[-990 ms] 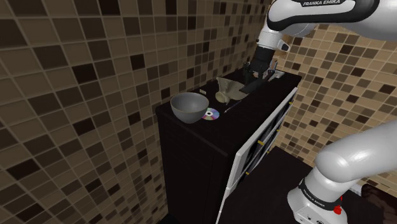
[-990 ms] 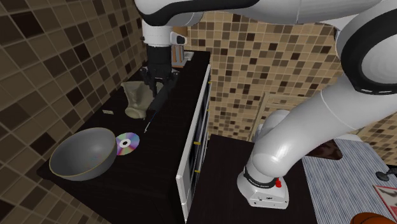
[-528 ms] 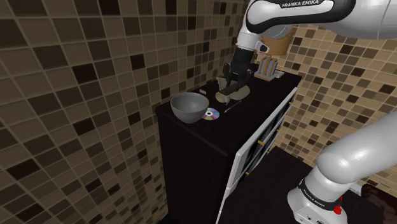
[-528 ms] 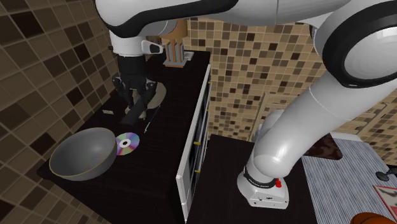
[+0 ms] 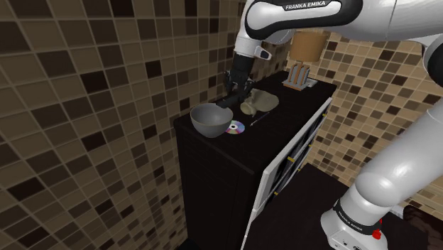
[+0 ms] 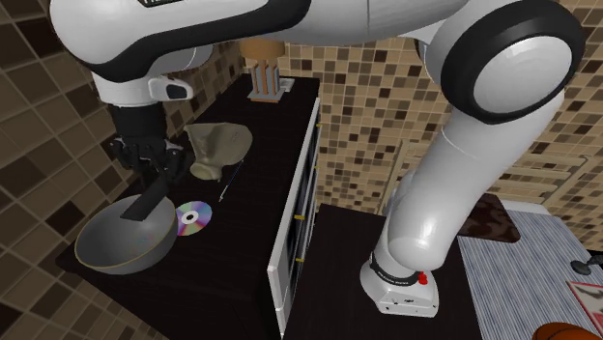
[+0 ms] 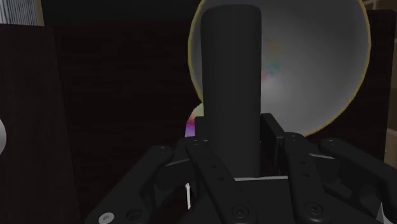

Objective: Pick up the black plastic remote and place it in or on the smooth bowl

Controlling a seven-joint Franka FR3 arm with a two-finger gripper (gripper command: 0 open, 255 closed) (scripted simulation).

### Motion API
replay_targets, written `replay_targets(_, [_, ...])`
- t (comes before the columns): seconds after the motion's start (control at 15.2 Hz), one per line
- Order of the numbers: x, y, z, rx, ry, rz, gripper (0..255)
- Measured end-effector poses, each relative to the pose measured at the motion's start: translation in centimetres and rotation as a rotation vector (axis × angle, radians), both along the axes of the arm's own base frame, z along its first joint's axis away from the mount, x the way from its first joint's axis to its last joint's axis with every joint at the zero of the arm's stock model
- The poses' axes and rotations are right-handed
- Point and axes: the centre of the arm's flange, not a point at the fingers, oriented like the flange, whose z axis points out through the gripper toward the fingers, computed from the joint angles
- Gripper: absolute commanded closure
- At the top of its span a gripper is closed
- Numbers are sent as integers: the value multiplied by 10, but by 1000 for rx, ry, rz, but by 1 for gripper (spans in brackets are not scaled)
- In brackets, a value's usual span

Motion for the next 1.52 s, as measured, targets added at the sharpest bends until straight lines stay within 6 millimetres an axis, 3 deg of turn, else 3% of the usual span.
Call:
replay_targets(0.46, [47, 73, -6, 1, 0, 0, 255])
replay_targets(1.12, [51, 76, -55, 1, -1, -2, 255])
replay_targets(1.52, [51, 77, -56, 1, -6, -2, 255])
